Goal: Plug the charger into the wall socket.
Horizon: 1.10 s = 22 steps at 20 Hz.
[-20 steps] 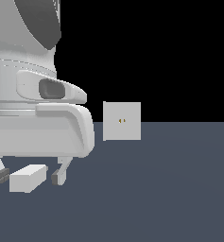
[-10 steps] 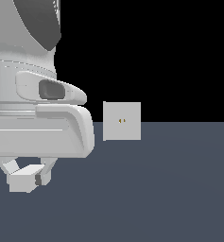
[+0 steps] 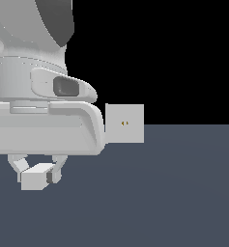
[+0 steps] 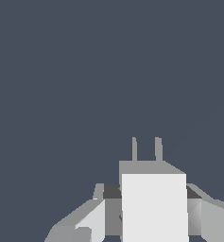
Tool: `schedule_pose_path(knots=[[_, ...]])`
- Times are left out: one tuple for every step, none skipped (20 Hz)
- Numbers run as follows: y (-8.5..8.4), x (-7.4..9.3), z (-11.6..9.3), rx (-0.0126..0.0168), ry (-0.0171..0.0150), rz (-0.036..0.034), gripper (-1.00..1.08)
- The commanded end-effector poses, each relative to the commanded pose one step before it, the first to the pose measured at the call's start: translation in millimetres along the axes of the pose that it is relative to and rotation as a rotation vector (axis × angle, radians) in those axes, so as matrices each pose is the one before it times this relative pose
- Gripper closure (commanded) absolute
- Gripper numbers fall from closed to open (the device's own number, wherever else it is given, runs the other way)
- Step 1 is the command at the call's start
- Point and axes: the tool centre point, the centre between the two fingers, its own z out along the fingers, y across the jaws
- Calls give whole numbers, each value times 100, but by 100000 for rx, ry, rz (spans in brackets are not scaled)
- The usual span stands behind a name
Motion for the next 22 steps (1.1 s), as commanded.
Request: schedule_pose_path(knots=[[1004, 355, -509, 20, 89, -630, 108], [475, 159, -244, 19, 6, -378, 108], [516, 174, -265, 21, 6, -408, 108], [558, 189, -285, 24, 6, -436, 108], [596, 203, -306, 27, 6, -468, 108], [632, 217, -326, 30, 5, -502, 108], [670, 232, -345, 34, 5, -529, 108], [709, 247, -365, 38, 4, -555, 108], [744, 262, -385, 43, 3, -588, 108], [782, 278, -405, 48, 2, -616, 108], [795, 286, -412, 52, 1, -627, 108], [758, 278, -395, 52, 0, -604, 108], [723, 268, -376, 51, 0, -571, 108], [685, 254, -356, 51, 0, -537, 108], [643, 240, -336, 50, 0, -510, 108], [603, 228, -316, 48, -1, -481, 108], [566, 220, -296, 44, -2, -451, 108], [530, 212, -276, 40, -3, -418, 108], [491, 203, -255, 35, -3, -389, 108], [452, 191, -236, 32, -4, -364, 108], [416, 176, -216, 29, -4, -330, 108], [375, 160, -195, 26, -3, -300, 108]])
